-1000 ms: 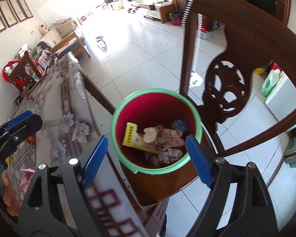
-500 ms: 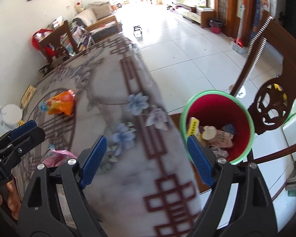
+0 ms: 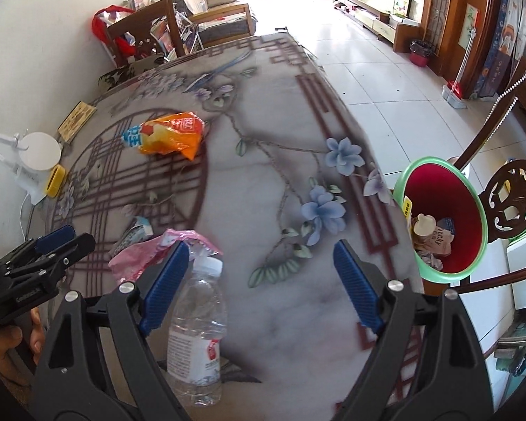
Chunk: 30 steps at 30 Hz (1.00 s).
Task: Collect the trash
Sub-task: 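Return both open tools to the table toward the pink wrapper and bottle, then grasp the silver snack wrapper with the left tool while the right tool grasps the pink wrapper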
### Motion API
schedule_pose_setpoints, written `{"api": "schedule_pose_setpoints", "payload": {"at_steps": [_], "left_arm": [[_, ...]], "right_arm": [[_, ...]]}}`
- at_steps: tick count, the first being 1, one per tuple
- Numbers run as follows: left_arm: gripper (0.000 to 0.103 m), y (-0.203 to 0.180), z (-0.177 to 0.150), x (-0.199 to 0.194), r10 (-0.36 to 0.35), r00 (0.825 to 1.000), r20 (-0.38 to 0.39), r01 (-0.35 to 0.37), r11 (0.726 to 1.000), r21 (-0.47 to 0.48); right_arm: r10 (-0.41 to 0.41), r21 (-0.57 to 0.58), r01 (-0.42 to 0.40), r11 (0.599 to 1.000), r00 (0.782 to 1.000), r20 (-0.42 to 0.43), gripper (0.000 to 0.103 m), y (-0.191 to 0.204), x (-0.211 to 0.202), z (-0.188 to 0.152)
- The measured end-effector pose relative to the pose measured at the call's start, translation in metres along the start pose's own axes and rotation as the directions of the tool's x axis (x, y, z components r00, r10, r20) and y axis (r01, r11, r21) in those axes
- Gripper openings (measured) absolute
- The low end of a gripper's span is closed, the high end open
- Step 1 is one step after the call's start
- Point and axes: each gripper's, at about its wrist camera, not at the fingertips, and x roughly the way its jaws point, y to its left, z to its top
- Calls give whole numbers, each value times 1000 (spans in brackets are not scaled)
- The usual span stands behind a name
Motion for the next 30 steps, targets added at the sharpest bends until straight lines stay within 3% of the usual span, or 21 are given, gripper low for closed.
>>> {"api": "schedule_pose_setpoints", "payload": {"at_steps": [10,19,25,30], "left_arm": [[70,32,-32,11,32,996,-84,-25,996,85],[71,8,-31,42,14,987,-159,23,972,232],[71,30,-13,45,-30,987,-156,50,990,129],[71,54,-12,39,-17,989,-149,22,999,32]], "right_arm": [[-24,-7,24,1000,1000,0,86,26,-6,-10],[-48,34,49,998,999,-15,87,24,-10,-24],[-52,86,53,995,999,-15,87,16,-18,-32],[91,125,-82,989,994,-66,87,32,8,-25]]}}
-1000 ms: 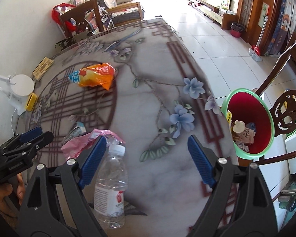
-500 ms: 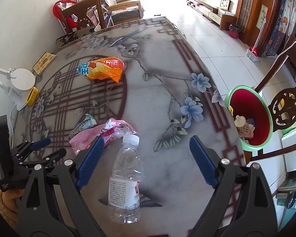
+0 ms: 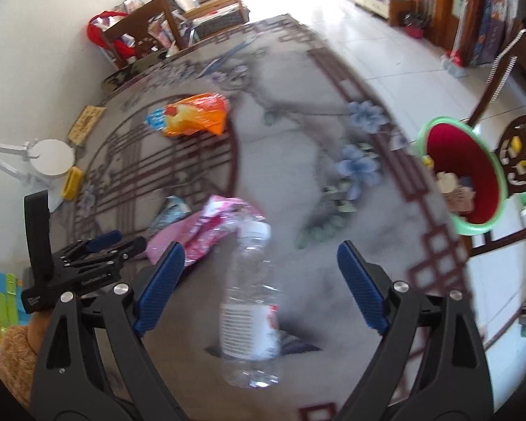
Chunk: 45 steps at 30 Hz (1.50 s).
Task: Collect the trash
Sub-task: 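Grasp the silver snack wrapper with the left tool while the right tool grasps the pink wrapper, then carry the silver and pink wrappers to the red bin and release both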
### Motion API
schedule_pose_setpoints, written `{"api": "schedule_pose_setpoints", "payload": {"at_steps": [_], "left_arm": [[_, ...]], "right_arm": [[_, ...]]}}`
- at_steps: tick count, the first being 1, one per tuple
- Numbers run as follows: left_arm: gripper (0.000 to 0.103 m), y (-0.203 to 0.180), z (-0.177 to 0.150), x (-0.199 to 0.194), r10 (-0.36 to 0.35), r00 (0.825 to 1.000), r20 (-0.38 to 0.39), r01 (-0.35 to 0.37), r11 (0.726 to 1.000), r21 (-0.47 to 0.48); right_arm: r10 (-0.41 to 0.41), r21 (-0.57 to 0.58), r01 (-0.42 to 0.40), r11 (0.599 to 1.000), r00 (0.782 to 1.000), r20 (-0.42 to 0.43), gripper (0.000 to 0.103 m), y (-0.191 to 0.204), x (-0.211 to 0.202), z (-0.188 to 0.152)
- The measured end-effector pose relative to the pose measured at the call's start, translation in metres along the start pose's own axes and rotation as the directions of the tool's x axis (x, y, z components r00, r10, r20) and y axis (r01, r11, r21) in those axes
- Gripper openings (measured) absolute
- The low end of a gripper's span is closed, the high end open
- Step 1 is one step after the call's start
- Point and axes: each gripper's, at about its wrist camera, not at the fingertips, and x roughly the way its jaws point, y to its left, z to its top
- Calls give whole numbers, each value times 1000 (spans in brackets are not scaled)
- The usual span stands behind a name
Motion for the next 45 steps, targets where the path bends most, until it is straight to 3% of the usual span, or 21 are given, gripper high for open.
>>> {"api": "schedule_pose_setpoints", "payload": {"at_steps": [4,10,12,15,16,17,18,20,23,31,33,36,37,39,45], "left_arm": [[71,8,-6,-12,10,1000,24,-9,999,-35],[71,17,-17,-25,5,999,40,-1,996,-94],[71,17,-18,-26,0,999,38,4,995,-103],[71,15,-16,-23,-5,999,32,8,996,-94],[71,13,-14,-21,-6,1000,31,9,996,-89],[71,13,-11,-20,-9,1000,30,11,996,-86],[71,12,-8,-18,-12,999,29,15,996,-83],[71,9,-2,-14,-18,999,27,20,997,-74],[71,4,6,-6,-35,999,13,35,998,-53],[70,-17,13,30,-59,997,-49,58,998,-13],[60,-21,13,37,-55,997,-53,55,998,-8],[38,-26,12,45,-51,997,-65,51,999,-10],[23,-27,12,46,-52,996,-69,52,999,-10],[21,-28,11,43,-50,997,-59,50,999,-12],[20,-28,13,0,-9,998,68,11,999,-37]], "right_arm": [[185,78,-176,981,975,-123,87,20,42,2],[90,36,-85,996,986,-140,87,46,85,15],[68,42,-62,997,987,-144,82,45,95,21],[23,25,-20,999,992,-121,59,43,108,30],[23,21,-20,1000,991,-133,41,42,114,33],[33,28,-29,999,987,-155,29,40,121,35],[48,38,-42,998,985,-165,28,37,124,36],[86,43,-80,996,985,-148,16,35,119,38],[125,13,-124,992,988,-94,9,35,96,43],[154,-37,-153,988,988,30,9,22,30,50],[162,-25,-161,987,986,29,9,20,27,51],[173,-25,-172,985,984,32,9,22,25,50],[177,-29,-176,984,984,32,9,23,25,50],[183,-38,-181,983,983,32,9,25,24,49],[192,-84,-187,979,980,59,9,37,10,46]]}}
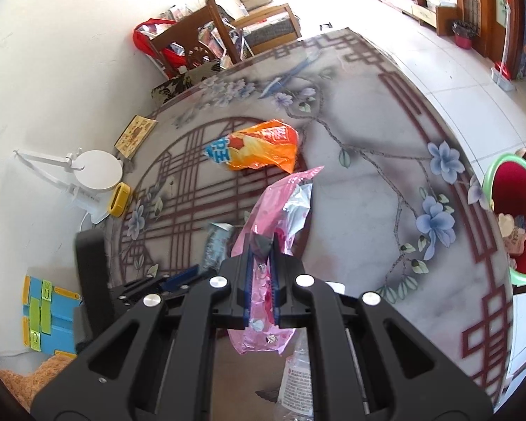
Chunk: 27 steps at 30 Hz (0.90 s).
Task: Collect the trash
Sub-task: 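Carry the silver and pink wrappers to the red bin and release both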
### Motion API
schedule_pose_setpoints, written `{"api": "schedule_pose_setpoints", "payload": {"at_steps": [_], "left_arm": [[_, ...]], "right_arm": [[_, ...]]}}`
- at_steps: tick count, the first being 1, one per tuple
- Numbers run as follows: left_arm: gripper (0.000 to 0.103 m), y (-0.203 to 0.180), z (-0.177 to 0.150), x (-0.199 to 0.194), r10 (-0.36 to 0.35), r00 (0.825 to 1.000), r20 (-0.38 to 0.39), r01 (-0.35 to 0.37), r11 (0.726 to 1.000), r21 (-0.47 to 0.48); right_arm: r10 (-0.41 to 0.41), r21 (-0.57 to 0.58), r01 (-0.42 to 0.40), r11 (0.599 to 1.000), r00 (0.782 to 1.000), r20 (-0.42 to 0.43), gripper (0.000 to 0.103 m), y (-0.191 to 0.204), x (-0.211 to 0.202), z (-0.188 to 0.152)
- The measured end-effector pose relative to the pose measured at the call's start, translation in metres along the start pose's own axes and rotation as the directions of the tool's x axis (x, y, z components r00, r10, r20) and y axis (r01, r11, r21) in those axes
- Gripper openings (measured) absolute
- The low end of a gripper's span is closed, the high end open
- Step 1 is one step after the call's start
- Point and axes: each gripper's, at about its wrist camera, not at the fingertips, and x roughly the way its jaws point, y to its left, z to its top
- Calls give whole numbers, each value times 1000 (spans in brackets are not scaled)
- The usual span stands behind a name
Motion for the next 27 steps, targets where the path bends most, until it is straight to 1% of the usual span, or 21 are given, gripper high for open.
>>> {"api": "schedule_pose_setpoints", "payload": {"at_steps": [2,6,9,14,19,27], "left_arm": [[20,-2,1,-16,13,999,40,-12,1000,-9],[20,-6,4,-38,24,995,93,-23,1000,-16],[20,-11,5,-56,23,991,135,-21,1000,-15],[20,-23,7,-79,9,984,180,-8,1000,-9],[20,-39,9,-91,-1,977,211,-2,1000,15],[20,-71,14,-95,-25,974,225,12,998,58]], "right_arm": [[5,-16,-5,1000,1000,10,9,5,-4,-1],[19,-33,-18,999,1000,25,9,11,-13,-3],[25,-43,-23,999,999,37,9,16,-21,-4],[38,-55,-34,998,997,62,9,17,-36,-4],[48,-57,-43,997,995,89,9,14,-51,-3],[39,-42,-34,999,990,132,9,-5,-77,-3]]}}
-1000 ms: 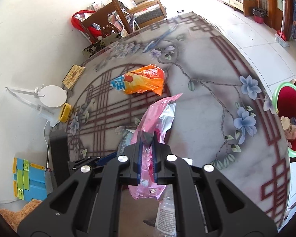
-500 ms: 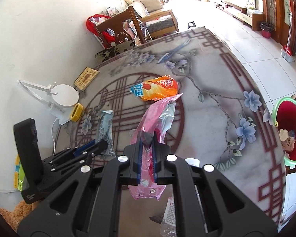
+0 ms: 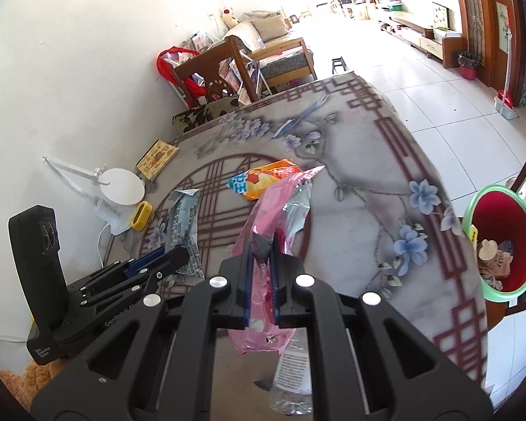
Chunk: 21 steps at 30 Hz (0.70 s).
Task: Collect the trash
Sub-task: 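Carry the silver and pink wrappers to the red bin and release both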
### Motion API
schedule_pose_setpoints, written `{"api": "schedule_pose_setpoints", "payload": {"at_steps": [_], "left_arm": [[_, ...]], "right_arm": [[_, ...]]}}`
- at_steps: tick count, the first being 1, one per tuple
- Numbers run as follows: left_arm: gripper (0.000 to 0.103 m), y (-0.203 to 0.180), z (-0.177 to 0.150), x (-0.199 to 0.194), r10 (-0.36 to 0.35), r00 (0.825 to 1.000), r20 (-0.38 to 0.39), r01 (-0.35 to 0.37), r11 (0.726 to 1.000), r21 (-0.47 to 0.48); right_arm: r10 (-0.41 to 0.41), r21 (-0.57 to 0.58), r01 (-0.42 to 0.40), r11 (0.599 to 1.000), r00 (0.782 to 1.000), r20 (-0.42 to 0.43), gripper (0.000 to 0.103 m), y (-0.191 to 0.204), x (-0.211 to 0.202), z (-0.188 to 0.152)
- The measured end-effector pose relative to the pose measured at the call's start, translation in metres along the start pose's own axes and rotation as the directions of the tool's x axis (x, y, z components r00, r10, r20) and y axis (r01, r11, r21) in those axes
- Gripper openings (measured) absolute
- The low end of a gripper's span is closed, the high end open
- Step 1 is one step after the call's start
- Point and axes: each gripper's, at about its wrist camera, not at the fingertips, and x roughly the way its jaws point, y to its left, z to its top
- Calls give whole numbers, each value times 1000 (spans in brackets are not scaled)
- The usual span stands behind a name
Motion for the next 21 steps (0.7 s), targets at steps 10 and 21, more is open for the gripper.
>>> {"api": "schedule_pose_setpoints", "payload": {"at_steps": [10,21], "left_arm": [[20,-37,0,4,-13,1000,-2,13,999,32],[20,-68,7,11,-44,999,-2,44,997,56]], "right_arm": [[-4,33,4,999,1000,10,9,-33,-15,3],[-60,45,58,997,997,40,9,-62,-29,11]]}}
